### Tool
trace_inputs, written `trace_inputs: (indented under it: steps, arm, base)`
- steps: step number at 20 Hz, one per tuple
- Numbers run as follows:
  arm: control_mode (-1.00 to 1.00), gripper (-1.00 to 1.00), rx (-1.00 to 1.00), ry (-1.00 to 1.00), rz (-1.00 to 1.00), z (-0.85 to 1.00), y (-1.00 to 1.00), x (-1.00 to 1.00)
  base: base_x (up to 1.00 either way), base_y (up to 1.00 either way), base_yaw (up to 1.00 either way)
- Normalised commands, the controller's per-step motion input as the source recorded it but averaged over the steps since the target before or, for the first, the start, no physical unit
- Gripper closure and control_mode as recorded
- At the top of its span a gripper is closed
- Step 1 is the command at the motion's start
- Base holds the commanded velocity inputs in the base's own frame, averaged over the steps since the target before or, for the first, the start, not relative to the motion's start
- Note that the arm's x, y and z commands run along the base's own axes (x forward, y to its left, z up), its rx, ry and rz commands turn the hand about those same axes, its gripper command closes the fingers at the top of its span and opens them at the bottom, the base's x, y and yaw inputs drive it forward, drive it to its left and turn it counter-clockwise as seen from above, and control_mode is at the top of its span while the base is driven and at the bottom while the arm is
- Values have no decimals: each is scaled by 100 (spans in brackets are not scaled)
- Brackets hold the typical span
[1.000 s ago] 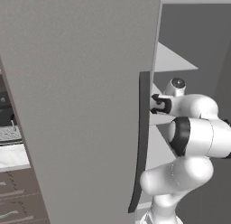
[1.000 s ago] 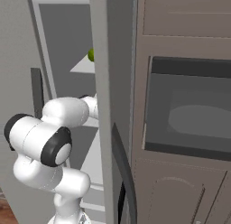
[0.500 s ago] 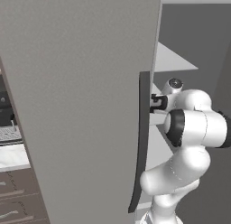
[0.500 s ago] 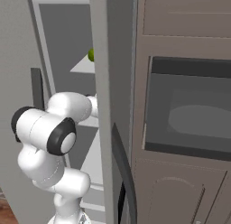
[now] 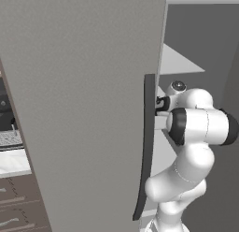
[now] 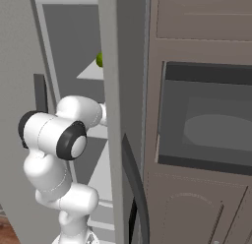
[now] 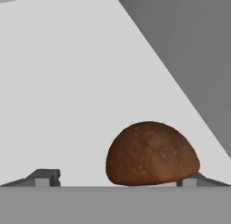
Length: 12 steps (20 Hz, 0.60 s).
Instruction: Take the lime, mushroom, and fish from the freezer and place them in the bowl on the counter.
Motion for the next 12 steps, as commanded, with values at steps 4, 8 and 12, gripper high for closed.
trace_inputs:
  steps: [4,8,12]
  arm:
    - [-100,100,0,0,0,-13,-4,12]
    - [-100,100,0,0,0,-11,-5,0]
    - [-100,100,0,0,0,-7,0,-6]
  base:
    - [0,0,0]
    - [0,0,0]
    - [0,0,0]
